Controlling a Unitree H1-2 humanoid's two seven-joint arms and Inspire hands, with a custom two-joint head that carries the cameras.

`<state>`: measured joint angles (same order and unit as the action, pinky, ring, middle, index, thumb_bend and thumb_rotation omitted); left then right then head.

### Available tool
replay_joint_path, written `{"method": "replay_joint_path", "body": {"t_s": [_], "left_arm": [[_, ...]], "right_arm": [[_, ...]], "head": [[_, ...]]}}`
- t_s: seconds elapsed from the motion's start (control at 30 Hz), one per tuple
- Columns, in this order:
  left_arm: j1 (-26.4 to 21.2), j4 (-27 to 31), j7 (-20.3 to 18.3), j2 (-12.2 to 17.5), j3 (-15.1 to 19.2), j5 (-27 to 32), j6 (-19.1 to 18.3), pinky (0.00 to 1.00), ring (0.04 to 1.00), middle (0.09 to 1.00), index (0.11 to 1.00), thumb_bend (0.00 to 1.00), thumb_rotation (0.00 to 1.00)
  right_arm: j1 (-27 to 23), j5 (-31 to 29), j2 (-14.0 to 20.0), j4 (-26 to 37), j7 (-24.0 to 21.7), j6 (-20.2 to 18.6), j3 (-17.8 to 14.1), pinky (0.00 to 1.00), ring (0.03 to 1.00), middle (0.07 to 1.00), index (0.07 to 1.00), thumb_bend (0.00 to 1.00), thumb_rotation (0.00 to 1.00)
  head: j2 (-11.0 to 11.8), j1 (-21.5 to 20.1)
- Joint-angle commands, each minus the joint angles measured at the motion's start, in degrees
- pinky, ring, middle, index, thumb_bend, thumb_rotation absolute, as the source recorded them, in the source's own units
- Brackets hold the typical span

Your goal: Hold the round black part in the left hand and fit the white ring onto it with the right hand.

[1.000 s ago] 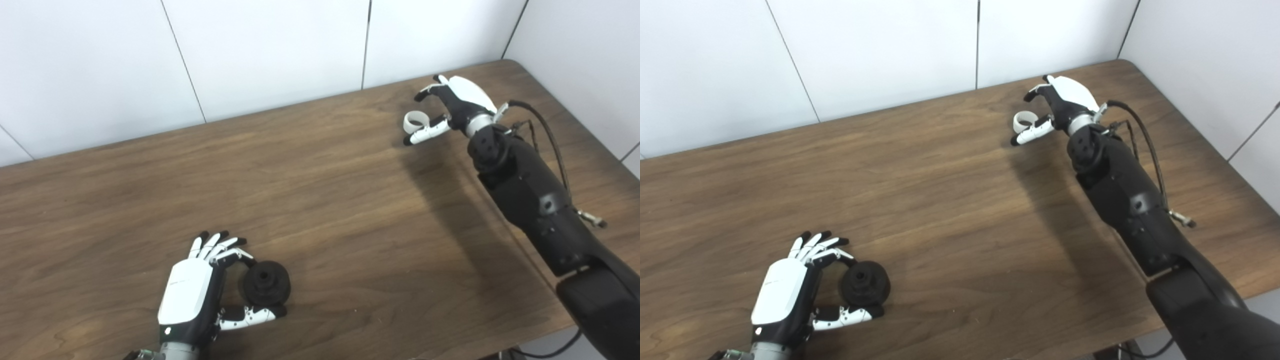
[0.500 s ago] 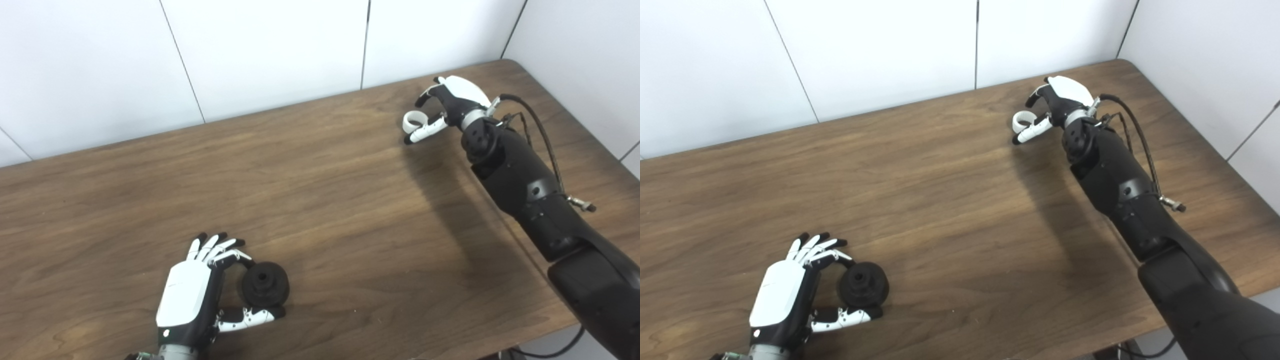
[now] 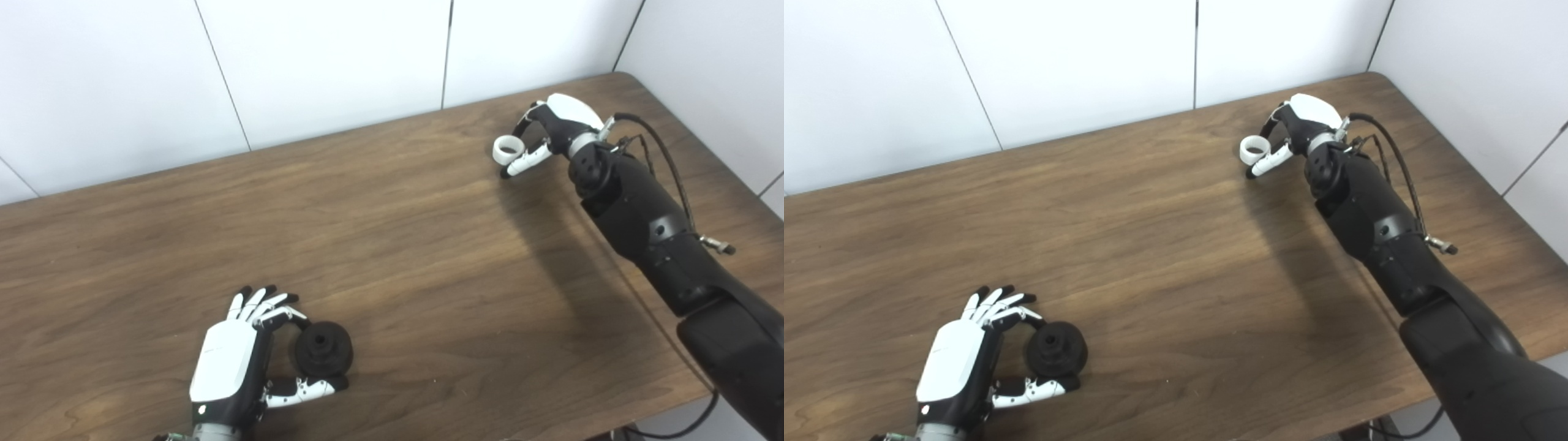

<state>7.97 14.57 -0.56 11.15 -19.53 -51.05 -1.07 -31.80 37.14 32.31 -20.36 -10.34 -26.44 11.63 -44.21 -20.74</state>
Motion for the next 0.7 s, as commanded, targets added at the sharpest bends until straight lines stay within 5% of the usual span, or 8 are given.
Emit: {"method": "replay_joint_path", "body": {"t_s": [0.0,0.67], "left_arm": [[1.5,0.1,-1.6,1.7,0.5,-1.5,-1.4,1.00,0.914,0.810,0.482,0.52,0.05],[1.6,0.6,-2.2,1.5,0.6,-1.8,-1.7,1.00,0.912,0.808,0.482,0.52,0.05]], "right_arm": [[-3.2,0.7,1.6,0.9,0.4,-0.2,-0.4,1.00,1.000,0.946,0.632,0.80,0.26],[-2.9,0.3,0.5,1.2,1.0,0.0,-0.9,1.00,1.000,0.936,0.651,0.79,0.25]], "head": [[0.0,0.0],[-0.3,0.2]]}}
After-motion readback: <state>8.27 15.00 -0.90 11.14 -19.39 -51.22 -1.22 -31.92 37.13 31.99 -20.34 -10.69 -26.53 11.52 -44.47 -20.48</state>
